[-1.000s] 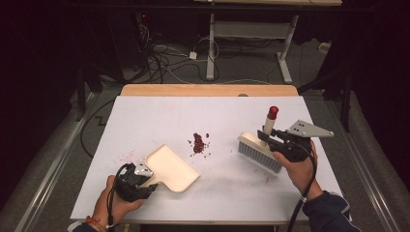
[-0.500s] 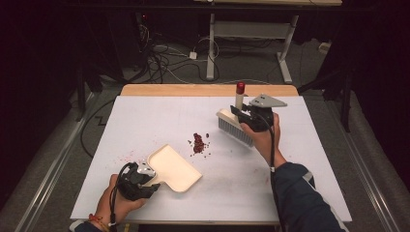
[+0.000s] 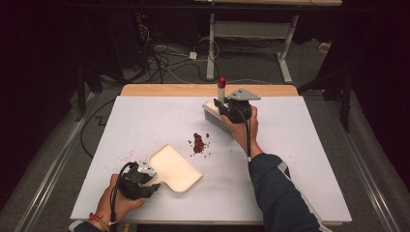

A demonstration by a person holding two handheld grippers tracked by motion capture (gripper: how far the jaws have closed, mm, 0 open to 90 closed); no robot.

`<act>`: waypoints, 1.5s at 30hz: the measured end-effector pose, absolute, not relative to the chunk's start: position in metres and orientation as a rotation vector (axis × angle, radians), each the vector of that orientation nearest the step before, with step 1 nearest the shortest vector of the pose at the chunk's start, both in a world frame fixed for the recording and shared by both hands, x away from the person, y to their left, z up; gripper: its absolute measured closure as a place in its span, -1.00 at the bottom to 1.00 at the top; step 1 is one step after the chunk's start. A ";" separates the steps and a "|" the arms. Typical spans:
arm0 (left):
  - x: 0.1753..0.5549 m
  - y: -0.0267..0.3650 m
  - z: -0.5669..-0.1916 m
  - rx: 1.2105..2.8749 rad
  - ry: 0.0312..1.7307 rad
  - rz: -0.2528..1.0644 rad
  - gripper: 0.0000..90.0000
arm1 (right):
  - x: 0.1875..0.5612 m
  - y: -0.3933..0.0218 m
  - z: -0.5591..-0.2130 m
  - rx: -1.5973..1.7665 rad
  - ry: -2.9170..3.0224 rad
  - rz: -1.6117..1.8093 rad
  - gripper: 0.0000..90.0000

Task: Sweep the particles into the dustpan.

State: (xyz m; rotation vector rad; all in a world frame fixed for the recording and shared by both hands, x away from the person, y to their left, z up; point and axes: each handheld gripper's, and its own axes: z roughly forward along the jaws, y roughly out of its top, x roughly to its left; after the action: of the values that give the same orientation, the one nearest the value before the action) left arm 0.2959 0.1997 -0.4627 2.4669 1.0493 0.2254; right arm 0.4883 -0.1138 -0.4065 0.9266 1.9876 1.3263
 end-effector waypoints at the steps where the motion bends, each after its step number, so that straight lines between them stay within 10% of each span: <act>1: 0.296 0.200 -0.463 2.462 1.056 0.220 0.42 | 0.488 -0.112 -0.407 0.915 1.996 1.337 0.56; 45: 0.331 0.182 -0.465 2.515 1.129 0.194 0.42 | 0.397 -0.060 -0.413 0.911 2.140 1.524 0.51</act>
State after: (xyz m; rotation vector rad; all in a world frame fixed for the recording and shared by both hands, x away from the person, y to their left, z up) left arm 0.3310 0.1821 -0.4648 2.5148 1.1285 0.1942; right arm 0.3972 -0.0599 -0.4133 0.9107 2.1398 1.5243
